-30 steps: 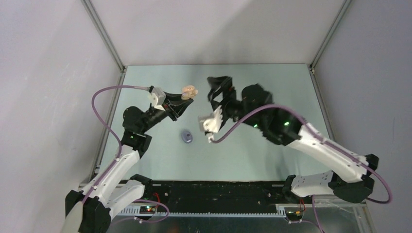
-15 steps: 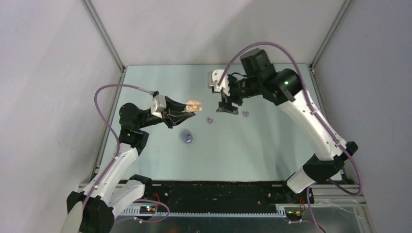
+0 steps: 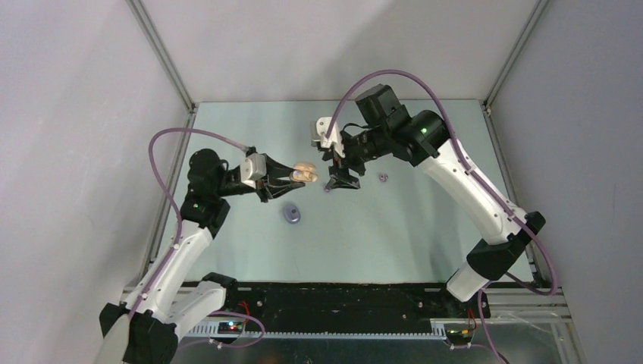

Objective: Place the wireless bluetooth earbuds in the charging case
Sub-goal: Adjust the right earbud in the right side groove of the charging case.

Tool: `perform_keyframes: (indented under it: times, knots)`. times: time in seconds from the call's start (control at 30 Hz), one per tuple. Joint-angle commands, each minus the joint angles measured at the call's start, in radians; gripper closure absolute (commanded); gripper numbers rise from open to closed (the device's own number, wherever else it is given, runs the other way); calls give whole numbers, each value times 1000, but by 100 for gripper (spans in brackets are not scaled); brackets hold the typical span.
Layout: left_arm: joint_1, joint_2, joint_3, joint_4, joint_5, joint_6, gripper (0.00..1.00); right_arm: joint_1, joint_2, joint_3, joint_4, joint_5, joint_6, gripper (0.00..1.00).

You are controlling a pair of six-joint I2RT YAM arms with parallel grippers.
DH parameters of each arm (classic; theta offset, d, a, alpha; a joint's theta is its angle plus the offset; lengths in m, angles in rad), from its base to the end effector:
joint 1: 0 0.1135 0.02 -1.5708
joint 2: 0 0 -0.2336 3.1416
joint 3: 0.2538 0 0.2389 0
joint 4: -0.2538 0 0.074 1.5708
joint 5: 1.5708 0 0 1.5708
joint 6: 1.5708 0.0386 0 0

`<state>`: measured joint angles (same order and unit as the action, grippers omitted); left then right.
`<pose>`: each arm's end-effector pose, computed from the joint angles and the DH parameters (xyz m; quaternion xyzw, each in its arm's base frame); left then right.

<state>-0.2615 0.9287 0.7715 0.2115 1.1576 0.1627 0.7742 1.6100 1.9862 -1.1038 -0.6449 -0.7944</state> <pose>0.1911 -0.0877 0.3285 0.5094 0.4791 -0.4057 0.5885 0.1986 0.2267 0.4179 -0.7031 0.5210 0.2852 0.3910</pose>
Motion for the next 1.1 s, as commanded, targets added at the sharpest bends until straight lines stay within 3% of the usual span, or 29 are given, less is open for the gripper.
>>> perform_keyframes:
  times: [0.0,0.3,0.77,1.07]
  knots:
    - [-8,-8,46,-81,21,101,100,-1,26,28,62,4,45,28]
    - [-23,-15,83,-205,4,205,100,5,61,46,121,11,90,33]
    - [-39,-15,81,-205,-9,210,100,20,66,38,146,14,143,35]
    - [-43,-28,43,-131,-49,145,100,10,73,24,209,38,290,32]
